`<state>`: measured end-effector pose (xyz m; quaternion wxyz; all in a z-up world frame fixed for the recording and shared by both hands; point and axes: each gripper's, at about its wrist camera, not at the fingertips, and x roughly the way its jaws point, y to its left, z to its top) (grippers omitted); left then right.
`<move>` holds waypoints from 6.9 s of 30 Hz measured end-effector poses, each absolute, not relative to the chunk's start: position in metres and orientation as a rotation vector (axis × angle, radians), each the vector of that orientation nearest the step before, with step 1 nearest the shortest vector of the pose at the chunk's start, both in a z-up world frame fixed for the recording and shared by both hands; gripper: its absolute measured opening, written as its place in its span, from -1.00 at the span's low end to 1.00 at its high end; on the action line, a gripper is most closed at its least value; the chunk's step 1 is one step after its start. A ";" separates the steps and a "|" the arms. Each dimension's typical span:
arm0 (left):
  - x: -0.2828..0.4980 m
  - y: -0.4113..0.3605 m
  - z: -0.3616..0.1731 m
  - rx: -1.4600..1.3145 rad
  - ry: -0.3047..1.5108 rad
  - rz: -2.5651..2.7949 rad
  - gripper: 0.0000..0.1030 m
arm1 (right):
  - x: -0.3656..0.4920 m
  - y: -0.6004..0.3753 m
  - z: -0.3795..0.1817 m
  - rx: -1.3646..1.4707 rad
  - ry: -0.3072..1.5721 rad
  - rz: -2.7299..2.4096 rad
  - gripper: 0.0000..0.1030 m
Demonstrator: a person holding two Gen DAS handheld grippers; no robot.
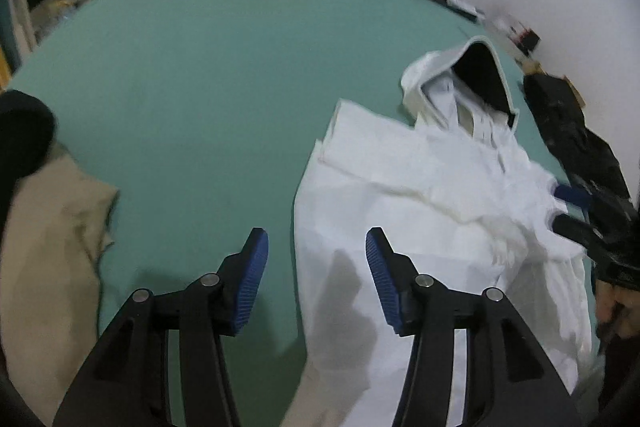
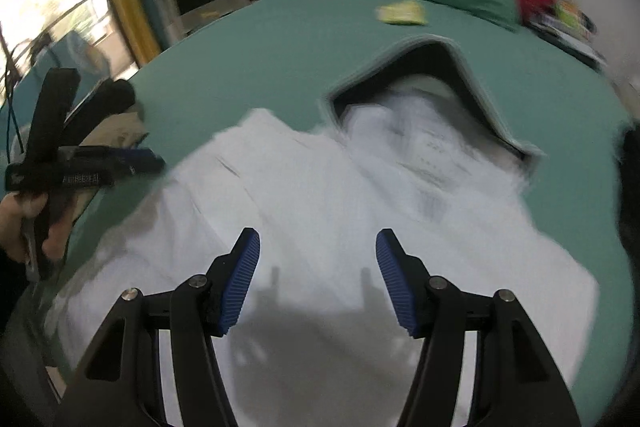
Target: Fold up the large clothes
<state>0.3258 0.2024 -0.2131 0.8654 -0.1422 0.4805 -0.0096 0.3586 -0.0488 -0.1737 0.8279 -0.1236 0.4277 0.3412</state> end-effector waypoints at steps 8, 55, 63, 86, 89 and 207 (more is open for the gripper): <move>0.333 0.197 -0.240 -0.233 1.054 0.002 -0.51 | 0.382 0.062 -0.232 -0.468 0.907 0.804 0.00; 0.355 0.168 -0.207 -0.251 1.050 -0.086 -0.57 | 0.393 -0.131 -0.197 -0.246 0.910 0.516 0.14; 0.377 0.146 -0.240 -0.164 1.125 -0.045 -0.52 | 0.405 -0.121 -0.226 -0.266 0.952 0.553 -0.44; 0.272 0.115 -0.233 -0.150 1.147 -0.086 -0.27 | 0.385 -0.243 -0.228 0.018 1.021 0.332 -0.05; 0.258 0.120 -0.232 -0.164 1.147 -0.058 -0.51 | 0.382 -0.233 -0.235 -0.058 1.013 0.327 -0.50; 0.248 0.061 -0.175 -0.021 0.942 -0.224 -0.41 | 0.280 -0.142 -0.195 -0.418 0.756 0.878 0.31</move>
